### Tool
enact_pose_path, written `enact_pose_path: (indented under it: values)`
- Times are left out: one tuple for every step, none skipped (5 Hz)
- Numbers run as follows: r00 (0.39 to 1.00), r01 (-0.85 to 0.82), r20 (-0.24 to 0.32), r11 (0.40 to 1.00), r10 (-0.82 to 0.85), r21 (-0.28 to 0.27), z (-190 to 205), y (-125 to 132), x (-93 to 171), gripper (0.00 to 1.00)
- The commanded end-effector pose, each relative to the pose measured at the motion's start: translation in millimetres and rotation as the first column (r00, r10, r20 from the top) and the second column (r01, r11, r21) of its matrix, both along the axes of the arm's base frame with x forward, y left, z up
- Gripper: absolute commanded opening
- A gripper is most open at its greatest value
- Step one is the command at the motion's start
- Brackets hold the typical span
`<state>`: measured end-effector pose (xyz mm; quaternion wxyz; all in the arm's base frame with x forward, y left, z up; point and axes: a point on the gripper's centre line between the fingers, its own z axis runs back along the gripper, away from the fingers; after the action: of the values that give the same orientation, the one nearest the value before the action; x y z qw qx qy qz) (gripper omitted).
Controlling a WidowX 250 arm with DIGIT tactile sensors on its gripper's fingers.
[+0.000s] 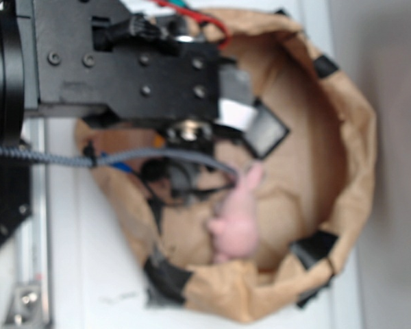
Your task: Grab the yellow duck.
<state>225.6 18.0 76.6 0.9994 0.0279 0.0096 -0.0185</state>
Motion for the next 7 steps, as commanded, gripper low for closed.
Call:
enact_pose_path:
  values:
    - [0.998, 0.004, -0.058, 0.999, -0.007, -0.053, -19.8, -8.8, -12.9, 1.00]
    - [0.995, 0.039, -0.086, 0.995, -0.046, -0.087, -26.3, -21.6, -18.9, 1.00]
    - [0.997, 0.049, -0.061, 0.996, -0.053, -0.076, -29.7, -23.9, -17.2, 1.00]
    - [0.998, 0.056, -0.021, 0.997, -0.058, -0.062, -38.6, -19.4, -10.5, 1.00]
    - [0.998, 0.055, -0.036, 0.997, -0.057, -0.054, -50.9, -12.5, -11.8, 1.00]
    - [0.995, 0.019, -0.092, 0.998, -0.025, -0.067, -60.9, -2.7, -25.3, 1.00]
    - [0.996, 0.020, -0.090, 0.998, -0.025, -0.063, -61.5, 0.7, -30.3, 1.00]
